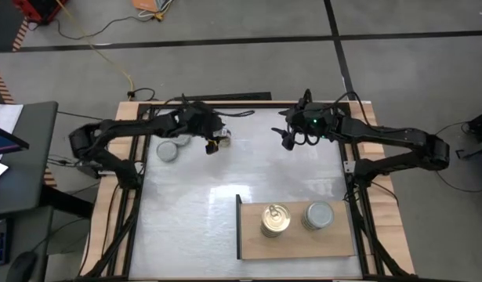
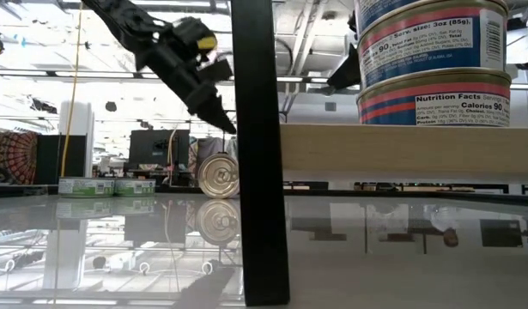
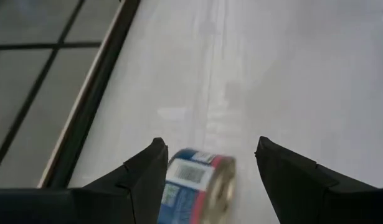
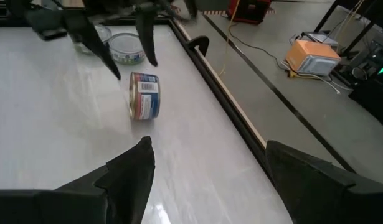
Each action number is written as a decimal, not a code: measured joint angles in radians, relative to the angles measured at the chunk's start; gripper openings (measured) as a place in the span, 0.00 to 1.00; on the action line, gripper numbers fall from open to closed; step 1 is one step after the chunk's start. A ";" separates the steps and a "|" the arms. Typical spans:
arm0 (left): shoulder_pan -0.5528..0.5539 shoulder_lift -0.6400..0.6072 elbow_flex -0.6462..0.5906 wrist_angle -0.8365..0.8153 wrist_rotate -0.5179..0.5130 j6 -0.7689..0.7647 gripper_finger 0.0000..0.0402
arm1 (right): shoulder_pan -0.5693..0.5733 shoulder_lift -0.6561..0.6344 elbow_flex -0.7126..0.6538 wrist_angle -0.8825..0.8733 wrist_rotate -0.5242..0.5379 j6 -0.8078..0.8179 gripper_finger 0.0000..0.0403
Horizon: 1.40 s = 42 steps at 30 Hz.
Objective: Stack canned seafood by type on shelf
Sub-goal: Stack the blue pink tuna can on top of the blue pink tuna can on the shelf
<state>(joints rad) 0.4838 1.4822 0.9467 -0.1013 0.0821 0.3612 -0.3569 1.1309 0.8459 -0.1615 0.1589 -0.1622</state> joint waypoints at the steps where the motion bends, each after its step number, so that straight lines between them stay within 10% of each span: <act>1: 0.010 0.021 0.011 -0.004 0.009 0.012 0.59 | 0.000 0.000 0.000 0.000 0.000 0.001 0.82; 9: 0.052 0.172 0.132 -0.137 0.171 0.103 0.59 | 0.017 0.000 0.000 -0.003 0.000 -0.002 0.82; 29: 0.020 0.216 0.151 -0.294 0.141 0.164 0.42 | 0.029 0.001 0.000 -0.002 -0.001 -0.004 0.82; 42: -0.057 0.068 0.170 -0.408 -0.116 -0.110 0.48 | 0.029 0.001 0.000 -0.002 -0.004 0.004 0.82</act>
<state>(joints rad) 0.4273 1.5502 1.1172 -0.5098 -0.0341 0.2508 -0.3275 1.1316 0.8455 -0.1636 0.1544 -0.1585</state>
